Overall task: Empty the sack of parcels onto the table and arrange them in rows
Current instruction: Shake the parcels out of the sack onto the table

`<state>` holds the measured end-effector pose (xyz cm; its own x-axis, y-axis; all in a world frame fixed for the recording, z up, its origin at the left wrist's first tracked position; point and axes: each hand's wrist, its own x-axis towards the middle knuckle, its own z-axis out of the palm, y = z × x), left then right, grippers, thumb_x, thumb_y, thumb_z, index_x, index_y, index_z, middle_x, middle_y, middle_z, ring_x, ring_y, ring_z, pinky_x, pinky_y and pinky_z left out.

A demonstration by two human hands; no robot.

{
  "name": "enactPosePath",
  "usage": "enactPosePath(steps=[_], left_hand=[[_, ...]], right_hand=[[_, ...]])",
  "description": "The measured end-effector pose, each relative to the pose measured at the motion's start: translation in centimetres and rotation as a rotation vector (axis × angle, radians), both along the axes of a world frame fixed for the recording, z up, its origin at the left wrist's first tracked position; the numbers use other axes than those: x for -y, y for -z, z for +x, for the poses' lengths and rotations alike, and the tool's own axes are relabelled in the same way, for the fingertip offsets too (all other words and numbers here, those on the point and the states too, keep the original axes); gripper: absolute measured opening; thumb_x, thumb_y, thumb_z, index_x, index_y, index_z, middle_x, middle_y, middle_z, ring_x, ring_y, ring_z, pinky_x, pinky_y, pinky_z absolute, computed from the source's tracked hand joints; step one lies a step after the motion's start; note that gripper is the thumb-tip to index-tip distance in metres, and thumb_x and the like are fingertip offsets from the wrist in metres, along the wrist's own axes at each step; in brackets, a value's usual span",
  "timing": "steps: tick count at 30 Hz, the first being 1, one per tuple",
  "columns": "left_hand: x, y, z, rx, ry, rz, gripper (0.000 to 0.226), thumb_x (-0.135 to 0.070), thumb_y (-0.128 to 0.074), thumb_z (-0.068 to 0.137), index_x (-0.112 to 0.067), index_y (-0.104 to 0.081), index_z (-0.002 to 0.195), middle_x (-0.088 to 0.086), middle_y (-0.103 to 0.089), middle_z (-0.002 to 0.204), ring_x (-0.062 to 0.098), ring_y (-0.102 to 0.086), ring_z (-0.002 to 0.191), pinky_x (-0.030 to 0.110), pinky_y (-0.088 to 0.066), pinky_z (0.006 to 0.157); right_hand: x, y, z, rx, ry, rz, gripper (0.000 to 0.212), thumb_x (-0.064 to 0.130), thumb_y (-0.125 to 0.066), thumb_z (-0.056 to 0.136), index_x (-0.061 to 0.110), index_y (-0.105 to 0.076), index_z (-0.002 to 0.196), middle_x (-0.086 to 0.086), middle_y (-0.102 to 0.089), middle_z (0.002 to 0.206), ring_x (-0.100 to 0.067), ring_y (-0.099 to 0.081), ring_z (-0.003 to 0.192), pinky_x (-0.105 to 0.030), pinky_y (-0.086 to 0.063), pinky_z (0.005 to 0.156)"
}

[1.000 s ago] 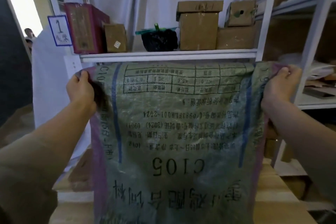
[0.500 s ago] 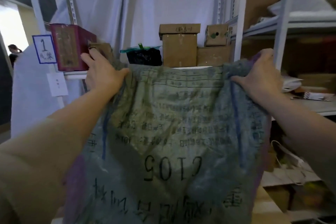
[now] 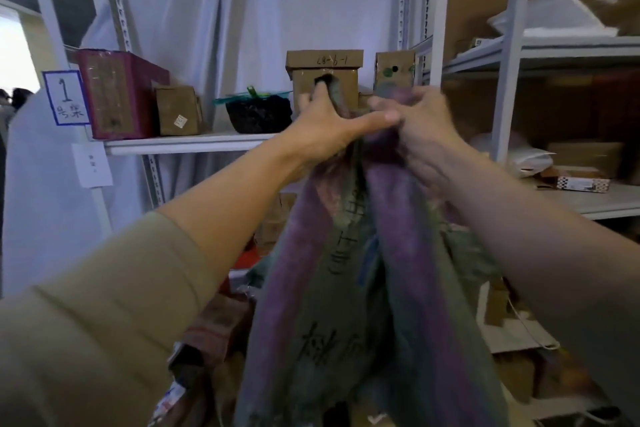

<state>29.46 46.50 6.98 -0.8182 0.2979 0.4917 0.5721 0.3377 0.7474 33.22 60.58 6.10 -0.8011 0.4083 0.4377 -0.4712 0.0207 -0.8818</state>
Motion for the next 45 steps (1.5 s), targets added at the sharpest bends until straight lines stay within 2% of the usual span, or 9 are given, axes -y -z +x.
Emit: enactPosePath(steps=[5, 11, 15, 20, 23, 28, 32, 36, 45], left_hand=[[-0.8, 2.3, -0.6, 0.049, 0.264, 0.288, 0.104, -0.027, -0.095, 0.056, -0.024, -0.038, 0.142, 0.004, -0.062, 0.133, 0.022, -0.061, 0.121, 0.045, -0.05, 0.101], [-3.1, 4.8, -0.6, -0.056, 0.079, 0.314, 0.081, 0.013, -0.057, 0.087, -0.019, -0.025, 0.155, 0.004, -0.052, 0.144, 0.016, -0.052, 0.129, 0.034, -0.045, 0.108], [-2.0, 5.5, -1.8, -0.004, -0.052, 0.482, 0.066, 0.005, -0.047, 0.096, -0.023, -0.029, 0.153, 0.004, -0.055, 0.141, 0.02, -0.055, 0.124, 0.039, -0.046, 0.107], [-1.6, 4.1, -2.1, 0.252, -0.008, 0.892, 0.054, 0.005, -0.045, 0.098, -0.022, -0.044, 0.144, 0.012, -0.065, 0.125, 0.029, -0.065, 0.107, 0.044, -0.056, 0.091], [-3.4, 3.5, -1.1, 0.476, 0.11, 1.004, 0.037, -0.012, -0.046, 0.102, -0.015, -0.051, 0.139, 0.016, -0.062, 0.13, 0.03, -0.064, 0.108, 0.04, -0.06, 0.076], [-7.5, 4.4, 3.0, 0.646, 0.284, 1.04, 0.043, -0.023, -0.033, 0.107, -0.001, -0.043, 0.143, 0.017, -0.045, 0.148, 0.032, -0.042, 0.138, 0.041, -0.032, 0.115], [-9.1, 5.0, 5.1, 0.671, 0.258, 0.995, 0.043, -0.021, -0.031, 0.108, 0.001, -0.042, 0.143, 0.023, -0.049, 0.143, 0.035, -0.045, 0.133, 0.038, -0.036, 0.101], [-9.9, 5.5, 7.3, 0.668, 0.285, 0.965, 0.041, -0.022, -0.029, 0.108, 0.001, -0.051, 0.134, 0.017, -0.063, 0.11, 0.036, -0.057, 0.109, 0.033, -0.037, 0.092], [-10.3, 5.5, 6.6, 0.601, 0.239, 0.979, 0.05, -0.035, -0.036, 0.106, -0.001, -0.046, 0.141, 0.019, -0.051, 0.143, 0.034, -0.049, 0.131, 0.039, -0.041, 0.103]], right_hand=[[-0.5, -0.1, 2.0, 0.077, -0.545, -0.217, 0.047, 0.046, -0.041, 0.102, 0.002, -0.046, 0.118, -0.02, -0.068, 0.117, -0.018, -0.068, 0.064, -0.025, -0.052, 0.052], [-1.7, 2.1, 3.1, 0.014, -0.335, 0.126, 0.029, 0.014, -0.04, 0.103, 0.003, -0.052, 0.128, -0.014, -0.068, 0.122, -0.022, -0.064, 0.116, -0.042, -0.046, 0.109], [-6.6, 4.4, 5.5, -0.055, 0.194, 0.394, 0.051, 0.016, -0.071, 0.089, 0.017, -0.047, 0.135, 0.003, -0.061, 0.123, -0.011, -0.06, 0.111, -0.038, -0.052, 0.1], [-12.0, 9.6, 7.3, 0.524, -0.064, 0.563, 0.136, 0.055, -0.085, 0.052, 0.032, -0.003, 0.157, -0.005, -0.018, 0.163, -0.028, -0.029, 0.144, -0.05, -0.028, 0.117], [-11.1, 12.6, 6.7, 0.424, -0.192, 0.493, 0.137, 0.039, -0.084, 0.059, 0.025, 0.01, 0.157, -0.004, -0.023, 0.161, -0.012, -0.031, 0.137, -0.034, -0.027, 0.113], [-8.3, 16.1, 4.8, 0.161, -0.242, 0.291, 0.146, 0.044, -0.098, 0.043, 0.022, -0.003, 0.152, -0.003, -0.051, 0.139, -0.01, -0.058, 0.122, -0.027, -0.046, 0.102], [-7.8, 16.6, 5.4, 0.073, -0.259, 0.172, 0.083, 0.003, -0.086, 0.062, 0.014, -0.046, 0.134, -0.003, -0.066, 0.119, -0.005, -0.067, 0.104, -0.028, -0.055, 0.093], [-8.6, 16.2, 5.3, 0.084, -0.285, 0.19, 0.092, 0.017, -0.086, 0.053, 0.001, -0.051, 0.136, -0.011, -0.066, 0.123, -0.018, -0.065, 0.113, -0.025, -0.057, 0.09], [-11.0, 17.2, 4.7, 0.358, 0.098, 0.202, 0.145, 0.073, -0.089, 0.03, 0.045, -0.008, 0.147, -0.001, -0.044, 0.145, -0.025, -0.045, 0.134, -0.047, -0.036, 0.115]])
